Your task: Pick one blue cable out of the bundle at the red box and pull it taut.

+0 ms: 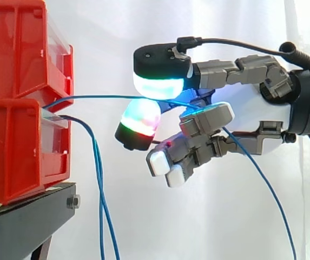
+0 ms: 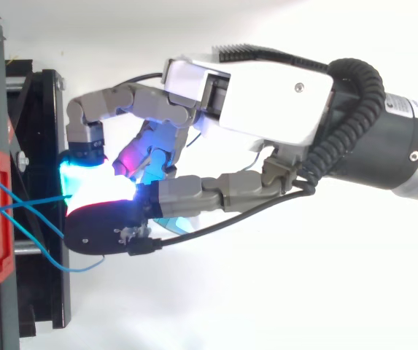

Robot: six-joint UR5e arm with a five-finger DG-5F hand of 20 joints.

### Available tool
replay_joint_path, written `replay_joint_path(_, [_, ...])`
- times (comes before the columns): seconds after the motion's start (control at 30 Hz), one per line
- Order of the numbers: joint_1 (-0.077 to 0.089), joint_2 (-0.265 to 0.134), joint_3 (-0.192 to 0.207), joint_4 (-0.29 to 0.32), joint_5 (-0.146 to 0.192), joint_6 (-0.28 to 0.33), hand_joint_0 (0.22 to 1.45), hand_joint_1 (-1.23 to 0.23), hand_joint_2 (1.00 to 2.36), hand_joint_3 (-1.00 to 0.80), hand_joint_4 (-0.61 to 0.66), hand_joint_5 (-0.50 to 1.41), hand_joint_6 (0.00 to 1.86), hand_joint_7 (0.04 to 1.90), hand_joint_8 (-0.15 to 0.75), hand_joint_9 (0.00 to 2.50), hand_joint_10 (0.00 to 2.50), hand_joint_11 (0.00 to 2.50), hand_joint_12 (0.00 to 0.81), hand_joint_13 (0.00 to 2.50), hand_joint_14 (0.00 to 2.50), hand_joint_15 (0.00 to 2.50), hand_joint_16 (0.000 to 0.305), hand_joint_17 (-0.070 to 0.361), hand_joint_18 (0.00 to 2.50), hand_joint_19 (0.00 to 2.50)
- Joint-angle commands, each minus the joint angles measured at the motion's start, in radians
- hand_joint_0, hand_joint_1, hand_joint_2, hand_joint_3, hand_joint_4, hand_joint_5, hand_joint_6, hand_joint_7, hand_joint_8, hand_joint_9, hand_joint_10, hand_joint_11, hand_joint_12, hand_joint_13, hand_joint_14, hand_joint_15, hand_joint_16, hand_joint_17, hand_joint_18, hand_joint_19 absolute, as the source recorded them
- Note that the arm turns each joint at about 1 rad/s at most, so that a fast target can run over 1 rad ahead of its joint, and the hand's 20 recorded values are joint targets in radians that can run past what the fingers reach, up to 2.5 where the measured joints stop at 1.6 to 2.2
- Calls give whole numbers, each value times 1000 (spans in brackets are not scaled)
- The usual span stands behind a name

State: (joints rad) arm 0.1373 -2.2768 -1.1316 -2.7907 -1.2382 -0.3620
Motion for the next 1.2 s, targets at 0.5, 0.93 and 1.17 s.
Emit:
replay_joint_path(0.5, [1,0,-1,0,0,0,552,-787,1009,-379,319,-43,502,1373,377,1457,20,1493,405,946,18,519,58,130,867,483])
replay_joint_path(0.93, [1,0,1,-1,0,0,578,-626,1011,-370,290,-31,500,1422,368,1493,19,1512,396,960,18,525,57,127,866,509])
replay_joint_path(1.17, [2,-1,-1,-1,0,0,614,-629,1019,-230,268,-31,500,1441,364,1493,20,1504,392,958,18,529,56,126,869,511])
